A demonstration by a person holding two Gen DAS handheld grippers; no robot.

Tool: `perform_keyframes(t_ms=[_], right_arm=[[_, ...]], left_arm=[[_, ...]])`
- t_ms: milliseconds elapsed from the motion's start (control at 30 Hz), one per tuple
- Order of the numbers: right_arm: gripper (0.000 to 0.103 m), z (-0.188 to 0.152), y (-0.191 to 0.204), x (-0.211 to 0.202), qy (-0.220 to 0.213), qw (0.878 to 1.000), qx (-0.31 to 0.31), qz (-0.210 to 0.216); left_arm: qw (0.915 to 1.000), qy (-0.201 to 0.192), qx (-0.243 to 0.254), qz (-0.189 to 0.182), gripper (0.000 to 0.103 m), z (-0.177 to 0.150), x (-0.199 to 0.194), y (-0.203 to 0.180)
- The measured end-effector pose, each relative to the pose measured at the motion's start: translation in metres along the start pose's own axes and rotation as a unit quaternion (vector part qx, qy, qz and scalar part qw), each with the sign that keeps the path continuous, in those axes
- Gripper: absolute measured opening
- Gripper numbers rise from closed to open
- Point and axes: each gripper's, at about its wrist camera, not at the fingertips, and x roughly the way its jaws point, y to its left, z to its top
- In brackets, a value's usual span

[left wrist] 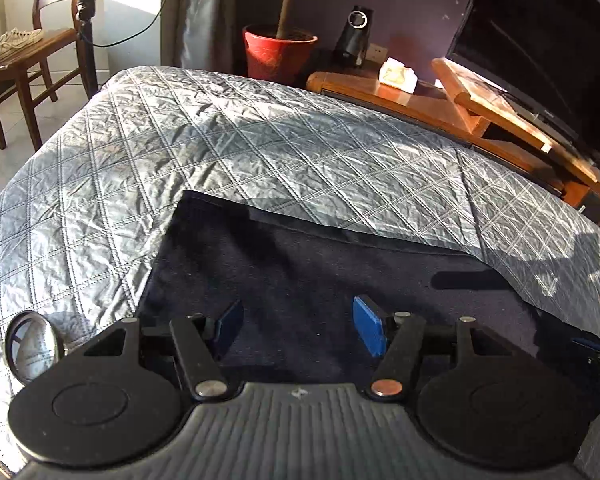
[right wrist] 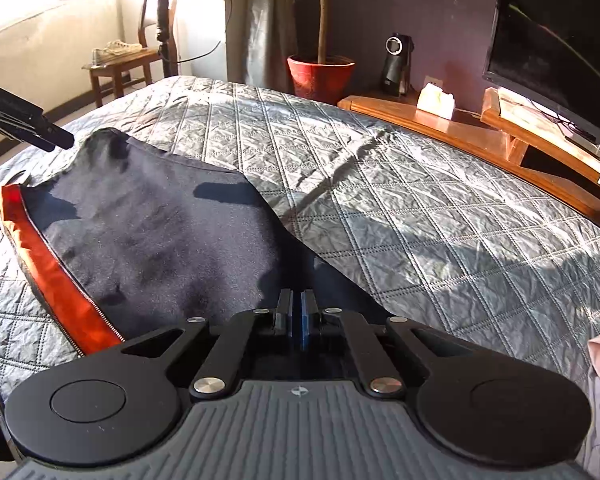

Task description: Fold clothes

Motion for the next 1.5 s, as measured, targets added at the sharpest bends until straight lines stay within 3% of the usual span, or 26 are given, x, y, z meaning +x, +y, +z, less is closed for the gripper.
perform_keyframes(t_ms=[100,200,333,500,600,633,733,800,867,933,1067,1267,1367,1400,1433,1500], right_arm=[[0.005,0.008,0.01,0.025,0.007,1.0,-0.016,-0.011],[0.005,-0.002,-0.002,0.041,0.027,0.999,0.014,-0.026],[0.002,-0.031,-0.038,0.028,0.031,0.996,0.069,-0.049],[0.0,-0.056,-0.074,-0.005,0.035,0.988,0.111,-0.101],[0.003,-0.051,-0.063,-0.014,0.023,0.988,0.089,-0.126],[0.015,-0.048,-0.056,-0.017,0.012,0.989,0.081,-0.122],[0.02,-0.037,-0.043,-0.004,0.01,0.993,0.062,-0.099],[0.02,-0.036,-0.046,0.016,0.031,0.993,0.063,-0.095],[0.02,-0.042,-0.063,0.021,0.012,0.99,0.115,-0.083],[0.012,-0.044,-0.08,0.02,0.006,0.981,0.183,-0.07],[0.019,-0.05,-0.063,0.021,-0.009,0.983,0.155,-0.096],[0.02,-0.059,-0.062,0.021,-0.036,0.981,0.164,-0.097],[0.019,-0.063,-0.062,0.02,-0.047,0.981,0.163,-0.094],[0.019,-0.063,-0.063,0.02,-0.048,0.981,0.164,-0.093],[0.019,-0.064,-0.064,0.019,-0.05,0.981,0.166,-0.092],[0.019,-0.064,-0.063,0.019,-0.051,0.981,0.163,-0.093]], left_arm=[[0.9977,0.032,0.049,-0.035,0.057,-0.02,0.035,-0.055],[0.996,0.061,0.058,-0.031,0.056,-0.04,0.062,-0.072],[0.9927,0.031,0.116,0.012,0.066,-0.063,0.063,-0.076],[0.9926,0.017,0.118,0.021,0.077,-0.073,0.057,-0.072],[0.9925,0.019,0.118,0.025,0.078,-0.075,0.053,-0.072],[0.9926,0.022,0.116,0.026,0.078,-0.075,0.052,-0.072],[0.9921,0.028,0.118,0.03,0.077,-0.076,0.05,-0.072],[0.9925,0.03,0.115,0.03,0.069,-0.072,0.051,-0.073],[0.9929,0.025,0.114,0.023,0.062,-0.065,0.053,-0.082],[0.9917,0.019,0.127,0.009,0.062,-0.06,0.061,-0.102],[0.9881,0.005,0.153,-0.018,0.064,-0.049,0.076,-0.143],[0.9797,-0.016,0.191,-0.059,0.062,-0.034,0.098,-0.203],[0.9797,-0.021,0.194,-0.047,0.065,-0.029,0.106,-0.203],[0.9812,-0.021,0.189,-0.033,0.071,-0.028,0.106,-0.193],[0.9826,-0.021,0.184,-0.018,0.087,-0.027,0.107,-0.183],[0.9845,-0.022,0.174,0.011,0.097,-0.025,0.109,-0.163]])
